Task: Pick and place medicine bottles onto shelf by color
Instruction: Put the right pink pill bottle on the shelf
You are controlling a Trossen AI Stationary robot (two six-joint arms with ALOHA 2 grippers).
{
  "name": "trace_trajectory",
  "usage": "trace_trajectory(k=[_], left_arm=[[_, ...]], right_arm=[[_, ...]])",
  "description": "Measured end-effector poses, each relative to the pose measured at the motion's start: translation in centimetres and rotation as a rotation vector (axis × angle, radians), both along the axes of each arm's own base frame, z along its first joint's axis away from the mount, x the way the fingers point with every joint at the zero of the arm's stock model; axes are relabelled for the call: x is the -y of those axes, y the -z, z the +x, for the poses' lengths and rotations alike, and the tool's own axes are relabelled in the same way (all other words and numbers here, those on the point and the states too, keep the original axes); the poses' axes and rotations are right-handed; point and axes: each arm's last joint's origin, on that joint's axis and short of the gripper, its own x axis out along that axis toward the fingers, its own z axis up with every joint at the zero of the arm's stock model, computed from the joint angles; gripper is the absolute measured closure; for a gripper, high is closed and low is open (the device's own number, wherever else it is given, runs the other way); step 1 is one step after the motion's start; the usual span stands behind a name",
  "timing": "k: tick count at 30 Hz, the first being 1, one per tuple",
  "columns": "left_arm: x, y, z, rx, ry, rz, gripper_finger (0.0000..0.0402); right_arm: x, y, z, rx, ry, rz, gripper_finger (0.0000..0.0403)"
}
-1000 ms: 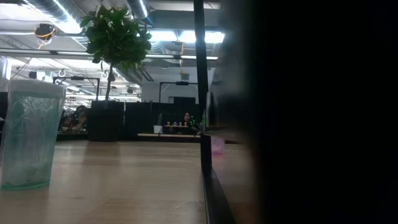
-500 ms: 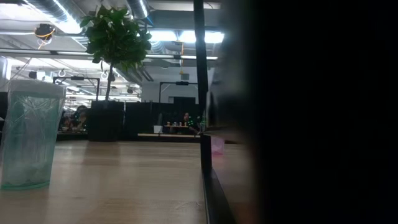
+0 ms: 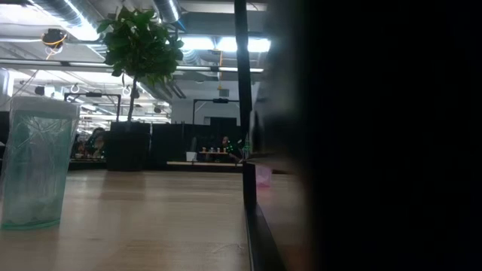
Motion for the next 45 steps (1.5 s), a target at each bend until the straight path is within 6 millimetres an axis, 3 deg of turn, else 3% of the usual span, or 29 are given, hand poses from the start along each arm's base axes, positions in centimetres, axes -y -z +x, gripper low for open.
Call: trace_trajectory(k=[9,15,22,32,36,41,45], left_arm=[[0.0,0.0,0.0,0.000,-0.001,0.000,0.0169],[0.0,0.0,0.0,0.000,0.000,0.000,0.0169],[0.0,0.0,0.0,0.000,-0.001,0.000,0.0169],[0.0,0.0,0.0,0.000,-0.001,0.000,0.0169],[-0.2,0.0,0.2,0.003,-0.016,0.005,0.0169],[-0.8,0.0,0.6,0.001,-0.043,0.002,0.0169],[-1.5,0.0,1.1,-0.003,-0.071,0.005,0.0169]], right_arm=[[5.8,0.4,3.5,-0.104,0.048,-0.176,0.0175],[10.1,0.3,6.8,-0.121,0.031,-0.190,0.0175],[13.2,0.3,8.6,-0.141,-0.030,-0.209,0.0175],[15.1,0.4,8.6,-0.225,-0.050,-0.269,0.0175],[16.6,1.9,8.7,-0.238,-0.072,-0.272,0.0175],[19.5,3.4,7.0,-0.254,0.003,-0.166,0.0175],[20.6,3.5,5.7,-0.194,0.076,-0.066,0.0175]])
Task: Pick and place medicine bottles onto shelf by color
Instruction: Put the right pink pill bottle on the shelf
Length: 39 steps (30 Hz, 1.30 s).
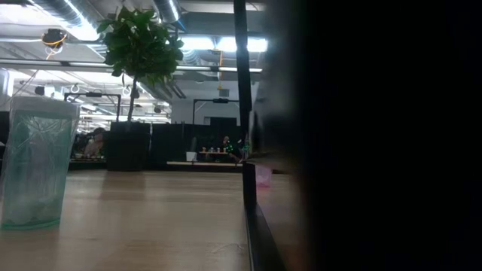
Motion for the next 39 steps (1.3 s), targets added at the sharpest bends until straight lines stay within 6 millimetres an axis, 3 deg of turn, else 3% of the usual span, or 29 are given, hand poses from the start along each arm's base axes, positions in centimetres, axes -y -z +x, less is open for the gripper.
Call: trace_trajectory(k=[5,14,18,27,39], left_arm=[[-0.8,0.2,0.4,-0.016,-0.056,-0.041,0.0169],[-1.1,0.5,0.2,-0.045,-0.108,-0.083,0.0169],[-0.9,0.5,0.0,-0.048,-0.104,-0.083,0.0169],[-1.2,0.5,0.3,-0.041,-0.120,-0.086,0.0169],[-2.0,0.5,0.7,-0.044,-0.151,-0.081,0.0169]], right_arm=[[-0.7,-0.4,-0.5,0.091,0.015,0.101,0.0175],[-1.9,-0.5,1.7,0.327,0.200,0.197,0.0175],[-2.0,0.3,2.8,0.392,0.318,0.192,0.0175],[-0.4,2.2,4.4,0.424,0.558,0.190,0.0175],[-0.3,5.1,5.8,0.382,0.565,0.140,0.0175]])
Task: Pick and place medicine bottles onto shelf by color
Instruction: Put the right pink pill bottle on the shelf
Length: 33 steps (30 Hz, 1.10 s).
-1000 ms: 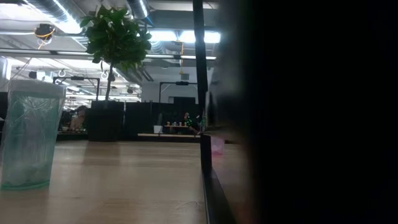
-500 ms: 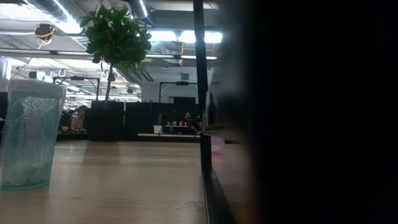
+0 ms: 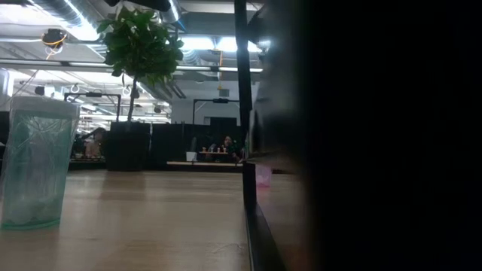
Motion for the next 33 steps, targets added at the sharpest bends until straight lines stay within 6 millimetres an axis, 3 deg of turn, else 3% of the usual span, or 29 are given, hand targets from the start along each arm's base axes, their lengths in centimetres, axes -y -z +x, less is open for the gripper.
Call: trace_trajectory(k=[7,16,33], left_arm=[[0.0,0.0,0.0,-0.002,0.002,0.001,0.0169],[0.0,0.1,-0.1,-0.011,0.002,0.008,0.0169],[-0.1,0.1,-0.1,-0.017,0.001,0.012,0.0169]], right_arm=[[0.0,-0.1,0.3,0.042,0.031,-0.020,0.0175],[-0.6,2.9,1.5,0.006,0.040,-0.018,0.0175],[-0.7,4.7,2.0,-0.021,0.042,-0.032,0.0175]])
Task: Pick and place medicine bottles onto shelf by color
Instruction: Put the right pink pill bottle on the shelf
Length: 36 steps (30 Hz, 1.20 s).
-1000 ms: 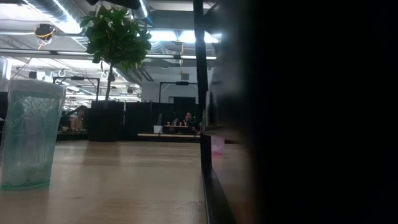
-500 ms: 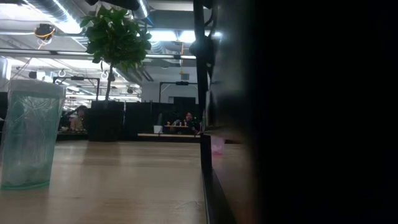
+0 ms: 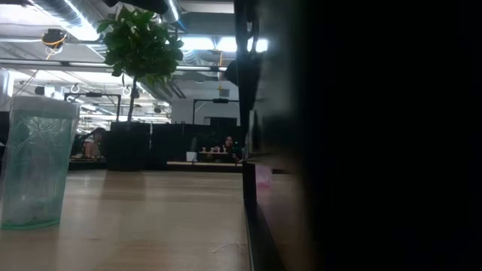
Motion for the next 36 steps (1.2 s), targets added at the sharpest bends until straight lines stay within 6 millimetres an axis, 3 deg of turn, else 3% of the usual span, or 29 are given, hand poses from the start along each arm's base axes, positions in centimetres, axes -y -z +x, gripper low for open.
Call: trace_trajectory(k=[8,26,31,36], left_arm=[[0.0,0.0,0.0,0.000,0.000,0.000,0.0169],[0.0,0.0,0.0,0.000,0.000,0.000,0.0169],[0.0,0.0,0.0,0.000,0.000,0.000,0.0169],[0.0,0.0,0.0,0.000,0.000,0.000,0.0169]], right_arm=[[0.0,0.1,0.0,-0.009,-0.023,-0.011,0.0183],[0.0,0.1,0.0,-0.015,-0.041,-0.019,0.0284],[-0.2,0.1,0.0,-0.027,-0.092,-0.037,0.0283],[-1.7,-0.6,-0.1,-0.048,-0.184,-0.058,0.0283]])
